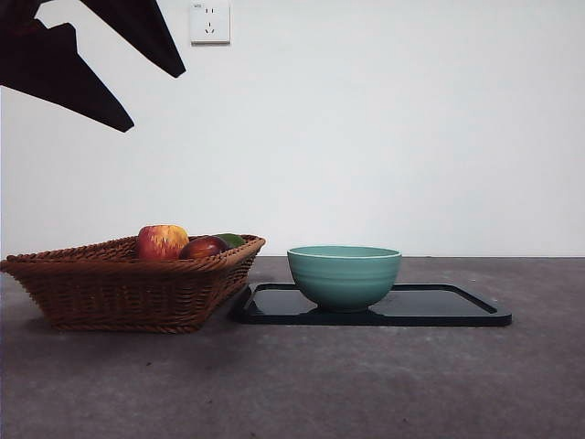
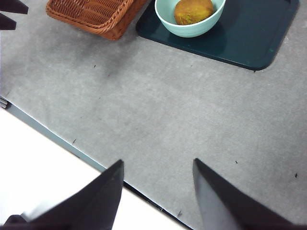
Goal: Pick up the wifruite, put it on the bowl, pick up the plate, put it on desk
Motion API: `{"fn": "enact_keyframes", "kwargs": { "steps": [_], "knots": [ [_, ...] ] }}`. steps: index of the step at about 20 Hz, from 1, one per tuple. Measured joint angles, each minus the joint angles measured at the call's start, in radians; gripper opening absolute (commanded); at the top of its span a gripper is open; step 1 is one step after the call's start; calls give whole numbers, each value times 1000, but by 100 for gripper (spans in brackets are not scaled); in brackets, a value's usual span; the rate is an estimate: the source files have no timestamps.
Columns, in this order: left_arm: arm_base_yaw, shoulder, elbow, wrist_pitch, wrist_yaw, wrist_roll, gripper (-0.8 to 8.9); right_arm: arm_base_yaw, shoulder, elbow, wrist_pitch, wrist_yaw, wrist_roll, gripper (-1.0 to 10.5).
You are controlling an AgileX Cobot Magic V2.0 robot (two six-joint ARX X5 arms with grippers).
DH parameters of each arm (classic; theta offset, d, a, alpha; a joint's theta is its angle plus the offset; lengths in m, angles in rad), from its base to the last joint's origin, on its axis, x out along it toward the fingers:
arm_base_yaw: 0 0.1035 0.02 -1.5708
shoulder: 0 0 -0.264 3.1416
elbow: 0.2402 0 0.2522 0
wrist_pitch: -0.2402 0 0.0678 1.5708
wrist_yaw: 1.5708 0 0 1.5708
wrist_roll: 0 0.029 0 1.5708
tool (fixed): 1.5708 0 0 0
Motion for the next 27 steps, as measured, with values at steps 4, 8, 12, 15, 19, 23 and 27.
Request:
{"fn": "enact_keyframes", "kwargs": {
  "steps": [4, 8, 12, 15, 19, 23, 27],
  "knots": [
    [0, 0, 0, 3, 0, 3, 344, 0, 0, 0, 0, 0, 0, 230],
    [-10, 0, 0, 64, 0, 9, 344, 0, 0, 0, 0, 0, 0, 231],
    [-19, 79, 93, 93, -4, 29, 344, 0, 0, 0, 0, 0, 1, 230],
    [-26, 223, 263, 95, -5, 70, 344, 0, 0, 0, 0, 0, 1, 230],
    [-30, 456, 510, 97, -5, 136, 344, 0, 0, 0, 0, 0, 1, 230],
    [-31, 697, 705, 99, -6, 203, 344, 0, 0, 0, 0, 0, 0, 230],
    [-31, 900, 812, 97, -10, 271, 344, 0, 0, 0, -9, 0, 1, 230]
  ]
}}
